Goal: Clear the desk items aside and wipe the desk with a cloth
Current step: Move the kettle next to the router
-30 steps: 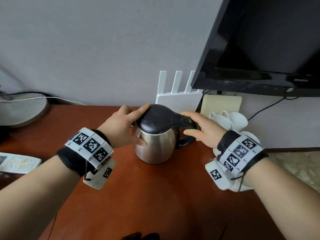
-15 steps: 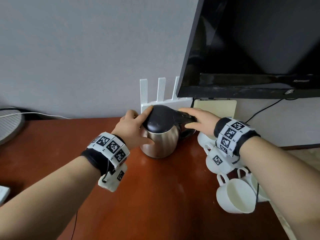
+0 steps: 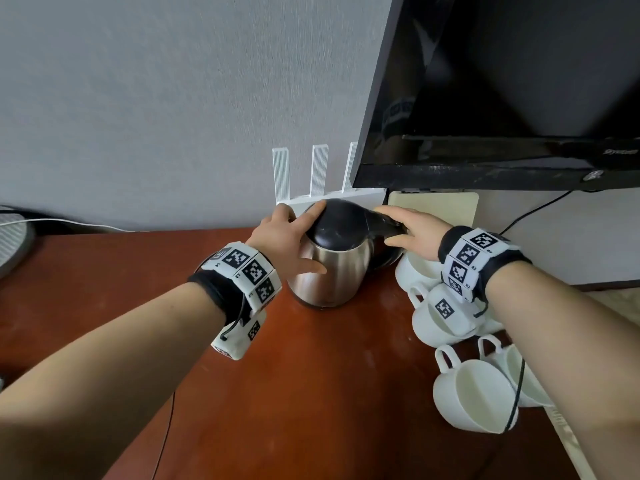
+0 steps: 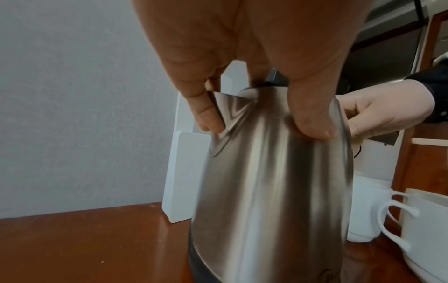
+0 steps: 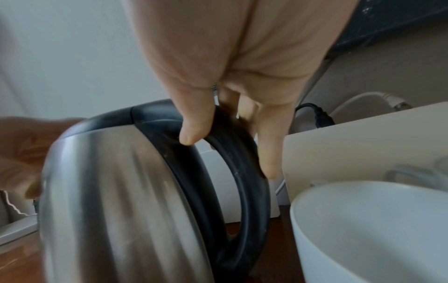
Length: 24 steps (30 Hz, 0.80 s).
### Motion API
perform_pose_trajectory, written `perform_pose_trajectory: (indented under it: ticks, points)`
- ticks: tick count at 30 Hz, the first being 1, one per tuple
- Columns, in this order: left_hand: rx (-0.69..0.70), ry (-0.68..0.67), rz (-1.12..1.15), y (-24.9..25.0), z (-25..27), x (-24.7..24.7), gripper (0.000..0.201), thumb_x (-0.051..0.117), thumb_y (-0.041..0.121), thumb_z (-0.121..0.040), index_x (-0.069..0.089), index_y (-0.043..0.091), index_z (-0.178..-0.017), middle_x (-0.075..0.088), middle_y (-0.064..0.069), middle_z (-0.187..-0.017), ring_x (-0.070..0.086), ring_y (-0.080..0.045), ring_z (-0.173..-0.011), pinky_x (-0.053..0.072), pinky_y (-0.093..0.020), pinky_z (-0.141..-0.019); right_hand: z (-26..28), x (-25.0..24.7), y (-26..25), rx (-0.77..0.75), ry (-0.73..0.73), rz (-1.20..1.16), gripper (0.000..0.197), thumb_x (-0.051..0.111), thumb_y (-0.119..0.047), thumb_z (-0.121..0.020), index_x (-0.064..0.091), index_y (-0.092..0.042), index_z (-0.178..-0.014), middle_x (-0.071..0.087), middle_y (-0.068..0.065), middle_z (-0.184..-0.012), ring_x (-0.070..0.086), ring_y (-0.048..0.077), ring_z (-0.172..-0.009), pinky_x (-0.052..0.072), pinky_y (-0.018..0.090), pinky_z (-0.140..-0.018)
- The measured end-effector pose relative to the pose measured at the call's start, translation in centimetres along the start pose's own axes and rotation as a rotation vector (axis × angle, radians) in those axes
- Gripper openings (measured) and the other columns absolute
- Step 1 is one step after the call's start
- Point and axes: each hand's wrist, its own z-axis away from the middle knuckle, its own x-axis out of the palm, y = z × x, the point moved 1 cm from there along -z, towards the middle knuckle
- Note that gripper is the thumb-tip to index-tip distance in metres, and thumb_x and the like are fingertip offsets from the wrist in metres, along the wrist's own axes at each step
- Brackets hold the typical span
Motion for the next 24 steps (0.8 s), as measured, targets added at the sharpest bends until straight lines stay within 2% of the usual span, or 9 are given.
perform_pose_trajectory:
  ticks: [6, 9, 13, 17, 20, 24]
  points:
    - [-0.005, 0.006, -0.035, 0.5, 0.3, 0.0, 0.102, 0.066, 0.057, -0.074, -0.003, 0.04, -0.147, 0.03, -0.009, -0.131, 0.039, -0.029, -0.119, 0.038, -0.036, -0.101, 0.4, -0.2, -0.6, 0.031, 0.025, 0.06, 0.057, 0.053, -0.013, -0.093, 0.03, -0.021, -0.145, 0.044, 0.011, -0.14, 0.045, 0.025, -0.125, 0.033, 0.029, -0.103]
    - [-0.012, 0.015, -0.08, 0.7, 0.8, -0.1, 0.102, 0.065, 0.056, -0.076, -0.006, 0.039, -0.147, 0.029, -0.008, -0.135, 0.037, -0.029, -0.123, 0.037, -0.035, -0.102, 1.0, -0.1, -1.5, 0.049, 0.06, 0.095, 0.054, 0.05, -0.021, -0.095, 0.028, -0.022, -0.145, 0.036, 0.008, -0.144, 0.042, 0.025, -0.128, 0.033, 0.032, -0.105]
    - [-0.065, 0.028, -0.126, 1.1, 2.4, -0.5, 0.102, 0.065, 0.053, -0.077, -0.01, 0.041, -0.146, 0.013, -0.003, -0.15, 0.023, -0.027, -0.137, 0.031, -0.036, -0.109, 2.7, -0.3, -3.6, 0.006, 0.129, 0.201, 0.06, 0.049, -0.03, -0.095, 0.02, -0.025, -0.148, 0.019, 0.003, -0.153, 0.022, 0.024, -0.14, 0.026, 0.036, -0.113]
    - [-0.013, 0.071, -0.12, 0.4, 6.2, -1.7, 0.096, 0.061, 0.052, -0.081, -0.005, 0.035, -0.148, 0.006, -0.007, -0.155, 0.009, -0.027, -0.144, 0.015, -0.038, -0.117, 4.8, 0.1, -7.2, -0.107, 0.154, 0.294, 0.065, 0.049, -0.037, -0.094, 0.015, -0.029, -0.149, 0.013, 0.001, -0.156, 0.0, 0.022, -0.146, 0.013, 0.041, -0.118]
    - [0.016, 0.079, -0.147, -1.8, 9.7, -2.7, 0.095, 0.06, 0.053, -0.082, -0.005, 0.033, -0.148, 0.001, -0.009, -0.156, 0.002, -0.026, -0.145, 0.01, -0.039, -0.117, 6.0, 1.3, -10.6, -0.19, 0.145, 0.334, 0.069, 0.051, -0.039, -0.093, 0.012, -0.032, -0.149, 0.012, 0.001, -0.156, -0.002, 0.022, -0.146, 0.01, 0.041, -0.117]
    - [-0.029, 0.086, -0.17, -6.1, 13.9, -4.1, 0.096, 0.06, 0.053, -0.081, -0.005, 0.033, -0.149, 0.001, -0.008, -0.156, 0.002, -0.025, -0.145, 0.01, -0.04, -0.118, 6.6, 3.8, -16.1, -0.258, 0.101, 0.372, 0.071, 0.051, -0.042, -0.092, 0.009, -0.035, -0.148, 0.008, -0.001, -0.157, -0.005, 0.021, -0.146, 0.008, 0.043, -0.117]
